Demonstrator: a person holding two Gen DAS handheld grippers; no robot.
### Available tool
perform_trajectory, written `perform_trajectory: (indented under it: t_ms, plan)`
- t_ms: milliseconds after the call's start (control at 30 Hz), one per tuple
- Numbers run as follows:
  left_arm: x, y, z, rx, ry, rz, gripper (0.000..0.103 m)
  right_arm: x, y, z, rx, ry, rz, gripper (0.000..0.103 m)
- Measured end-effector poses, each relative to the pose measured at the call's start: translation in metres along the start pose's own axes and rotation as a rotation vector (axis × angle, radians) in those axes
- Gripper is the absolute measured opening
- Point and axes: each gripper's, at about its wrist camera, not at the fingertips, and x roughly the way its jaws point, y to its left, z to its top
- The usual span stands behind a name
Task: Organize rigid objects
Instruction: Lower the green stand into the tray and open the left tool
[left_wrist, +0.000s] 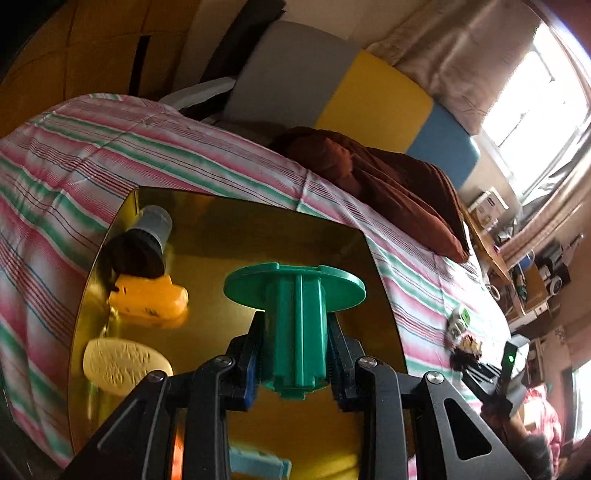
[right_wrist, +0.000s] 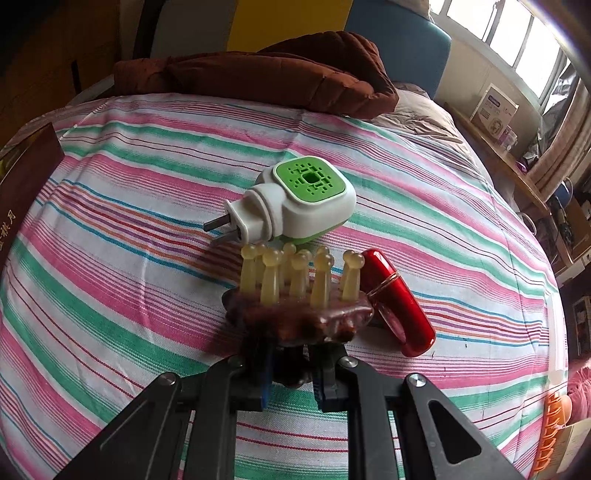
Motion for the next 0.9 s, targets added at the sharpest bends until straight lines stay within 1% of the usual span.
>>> perform_trajectory:
  t_ms: [100,167,200,300,467,533,667,767,833,867,900]
  plan:
    - [0.017,0.007,0.010,-0.029,0.026,0.019,0.030,0.000,0.000,0.000,-0.004,0.001,-0.003,0.016]
    - [0.028,0.012,0.017,-0.034,0.038,0.049,0.030,0.000,0.000,0.000,-0.004,0.001,-0.004,0.016]
    - [0.035,0.013,0.021,-0.030,0.043,0.072,0.030,0.000,0.000,0.000,-0.005,0.001,-0.003,0.016]
    - [0.048,0.016,0.028,-0.026,0.049,0.109,0.030,0.000,0.000,0.000,-0.008,0.000,-0.004,0.016]
    - [0.067,0.015,0.042,0.000,0.047,0.151,0.030,0.000,0.001,0.000,-0.011,0.000,-0.004,0.016]
    - [0.078,0.018,0.046,0.001,0.059,0.178,0.030,0.000,0.000,0.000,-0.011,0.000,-0.004,0.016]
    - [0.101,0.025,0.048,0.025,0.097,0.243,0.030,0.000,0.001,0.000,-0.009,0.001,-0.004,0.016]
    - [0.113,0.031,0.046,0.035,0.116,0.272,0.030,0.000,0.000,0.000,-0.009,0.002,-0.003,0.016]
    - [0.112,0.032,0.045,0.049,0.105,0.279,0.033,0.000,0.001,0.000,-0.010,0.001,-0.004,0.016]
    - [0.111,0.030,0.043,0.061,0.098,0.288,0.040,0.000,0.001,0.000,-0.010,0.001,-0.003,0.016]
    - [0.109,0.028,0.043,0.069,0.092,0.293,0.044,0.000,0.000,0.000,-0.010,0.001,-0.003,0.016]
